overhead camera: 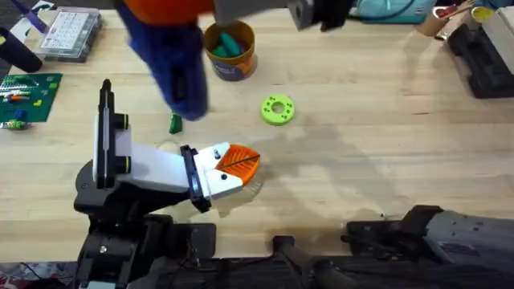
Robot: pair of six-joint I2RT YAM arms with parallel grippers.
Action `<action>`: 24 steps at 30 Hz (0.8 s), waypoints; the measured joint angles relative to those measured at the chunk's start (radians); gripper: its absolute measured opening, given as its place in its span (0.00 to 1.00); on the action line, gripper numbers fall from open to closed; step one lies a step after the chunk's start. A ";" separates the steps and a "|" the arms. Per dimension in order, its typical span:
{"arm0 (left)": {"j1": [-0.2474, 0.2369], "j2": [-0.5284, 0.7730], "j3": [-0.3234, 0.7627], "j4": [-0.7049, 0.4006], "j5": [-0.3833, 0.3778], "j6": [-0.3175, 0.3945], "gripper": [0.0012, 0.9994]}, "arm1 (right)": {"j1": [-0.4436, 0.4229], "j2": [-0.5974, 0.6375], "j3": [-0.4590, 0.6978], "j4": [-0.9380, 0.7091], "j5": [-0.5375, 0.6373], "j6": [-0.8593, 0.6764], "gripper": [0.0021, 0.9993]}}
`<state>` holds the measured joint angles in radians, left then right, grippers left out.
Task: Pick up the gripper from the table and insert it into the empty holder that is missing its gripper. Then pick up a screw, insert it into the mounting hole, and use the screwdriver to tighten it. Finally, clean up the table by picking up the vegetable and placing it into the bucket.
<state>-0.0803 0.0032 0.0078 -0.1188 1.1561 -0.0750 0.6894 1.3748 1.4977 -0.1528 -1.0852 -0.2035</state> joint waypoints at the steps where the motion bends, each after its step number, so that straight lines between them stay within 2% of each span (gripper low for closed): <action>1: 0.000 0.000 0.000 0.000 0.000 0.000 0.01 | -0.003 0.001 0.000 -0.037 0.011 -0.012 0.05; 8: 0.000 0.000 0.000 0.000 0.000 0.000 0.01 | -0.020 0.002 -0.001 -0.300 0.080 -0.074 0.05; 11: 0.000 0.000 0.000 0.000 0.000 0.000 0.01 | -0.020 0.002 -0.001 -0.393 0.146 -0.127 0.05; 19: 0.000 0.000 0.000 0.000 0.000 0.000 0.01 | -0.049 0.005 -0.001 -0.461 0.548 -0.177 0.04; 24: 0.000 0.000 0.000 0.000 0.000 0.000 0.01 | -0.067 0.005 -0.001 -0.502 0.755 -0.220 0.04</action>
<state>-0.0803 0.0035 0.0078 -0.1184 1.1557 -0.0750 0.6226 1.3798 1.4967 -0.6544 -0.3301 -0.4235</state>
